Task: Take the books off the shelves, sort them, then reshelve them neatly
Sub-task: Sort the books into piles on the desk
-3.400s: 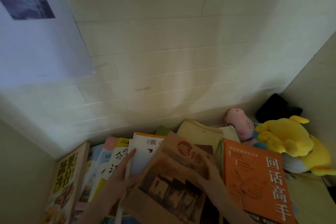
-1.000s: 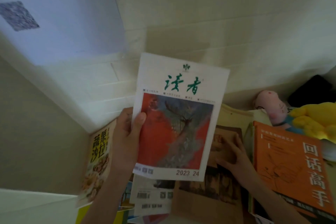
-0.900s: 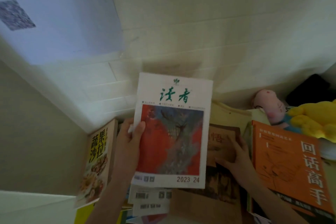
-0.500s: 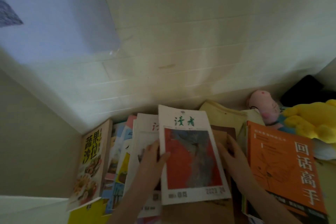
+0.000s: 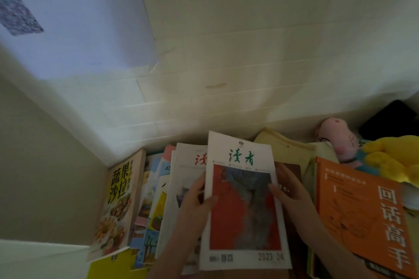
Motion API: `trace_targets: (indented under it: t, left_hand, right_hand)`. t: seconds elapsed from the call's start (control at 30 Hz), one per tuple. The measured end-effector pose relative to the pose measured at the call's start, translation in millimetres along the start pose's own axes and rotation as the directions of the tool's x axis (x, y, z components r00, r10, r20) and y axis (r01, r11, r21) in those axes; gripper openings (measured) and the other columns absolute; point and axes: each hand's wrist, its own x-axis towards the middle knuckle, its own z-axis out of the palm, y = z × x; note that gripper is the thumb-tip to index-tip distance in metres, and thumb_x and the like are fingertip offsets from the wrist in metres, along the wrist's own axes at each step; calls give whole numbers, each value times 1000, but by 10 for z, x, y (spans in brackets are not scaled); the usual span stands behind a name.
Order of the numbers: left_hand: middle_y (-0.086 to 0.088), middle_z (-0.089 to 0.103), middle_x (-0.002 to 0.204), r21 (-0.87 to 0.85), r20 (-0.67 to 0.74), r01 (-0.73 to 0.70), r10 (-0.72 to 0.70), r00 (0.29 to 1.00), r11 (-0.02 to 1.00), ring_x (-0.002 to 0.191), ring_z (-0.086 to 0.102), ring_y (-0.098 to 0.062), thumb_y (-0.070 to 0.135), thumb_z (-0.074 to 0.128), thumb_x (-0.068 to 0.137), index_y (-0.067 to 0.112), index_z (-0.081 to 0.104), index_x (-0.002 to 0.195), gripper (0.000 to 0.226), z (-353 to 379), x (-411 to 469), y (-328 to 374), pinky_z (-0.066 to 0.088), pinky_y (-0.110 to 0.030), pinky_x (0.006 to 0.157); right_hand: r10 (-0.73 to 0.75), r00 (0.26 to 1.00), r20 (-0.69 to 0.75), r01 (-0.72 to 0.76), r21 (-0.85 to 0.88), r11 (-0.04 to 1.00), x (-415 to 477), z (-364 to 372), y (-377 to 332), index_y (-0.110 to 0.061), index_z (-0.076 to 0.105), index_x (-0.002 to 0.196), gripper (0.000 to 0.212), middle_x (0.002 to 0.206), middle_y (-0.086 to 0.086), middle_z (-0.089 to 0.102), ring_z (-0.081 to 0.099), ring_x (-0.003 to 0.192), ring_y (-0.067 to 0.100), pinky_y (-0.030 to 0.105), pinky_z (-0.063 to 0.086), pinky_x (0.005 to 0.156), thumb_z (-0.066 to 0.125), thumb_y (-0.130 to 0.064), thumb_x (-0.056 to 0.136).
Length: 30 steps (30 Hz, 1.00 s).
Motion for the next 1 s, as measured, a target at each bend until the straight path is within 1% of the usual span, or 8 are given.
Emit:
trace_targets:
  t: [0.1,0.2,0.33,0.4,0.5,0.6,0.77,1.0]
  left_hand:
    - [13,72,93,-12,-77,-106,105,991,994,81,70,-10,1,55,90,38,54,118,46,-284,19,96,57,-25,61]
    - [-9,65,116,207,-128,-38,65,990,978,97,67,-23,6,56,92,33,54,121,40,-485,108,-31,58,-42,77]
    - [-7,14,154,638,-178,149,-43,983,755,141,14,-28,27,61,90,18,19,149,73,-526,131,-229,22,-45,115]
    - [-5,15,156,612,-148,123,-39,988,781,143,13,-23,28,58,92,14,11,151,76,-505,110,-219,16,-38,115]
    - [-6,32,149,593,-186,126,-18,982,796,138,28,-25,24,55,94,16,13,150,71,-479,131,-177,25,-38,111]
    - [-7,31,149,598,-152,90,3,988,797,140,27,-30,28,54,94,28,8,148,71,-462,170,-191,26,-44,114]
    - [-5,-15,158,664,-152,148,-62,986,733,146,-14,-22,33,41,100,19,-16,148,76,-369,103,-170,-3,-38,117]
    - [-4,-3,159,549,-143,112,-39,989,828,147,0,-22,26,51,97,29,-4,150,76,-417,109,-177,10,-46,119]
  right_hand:
    - [53,994,96,-52,-10,999,17,94,-34,-44,43,130,57,123,-8,60,64,101,1,24,56,72,65,-16,86]
    - [146,975,170,-130,-103,986,19,241,-21,-41,31,141,75,125,0,57,64,104,9,25,57,72,71,-33,79]
    - [178,966,186,-155,-130,979,1,449,-76,-40,34,121,51,107,-19,54,63,87,1,10,50,64,66,-19,87]
    - [161,974,158,-125,-218,968,16,491,-73,-38,31,127,57,110,-20,51,56,95,-3,7,49,71,66,-18,88]
    - [169,976,139,-124,-284,951,36,522,-91,-27,35,139,63,125,-5,54,56,112,11,24,50,92,69,-19,86]
    - [182,976,122,-145,-263,954,34,550,-82,-21,43,134,55,121,-2,59,58,108,12,17,50,82,68,-12,86]
    - [241,965,104,-225,-146,963,21,578,-87,-20,48,133,52,115,0,65,65,102,17,31,55,85,68,-10,86]
    - [243,964,106,-237,-68,969,8,568,-124,-27,46,125,48,114,5,62,67,97,24,39,58,82,69,-11,86]
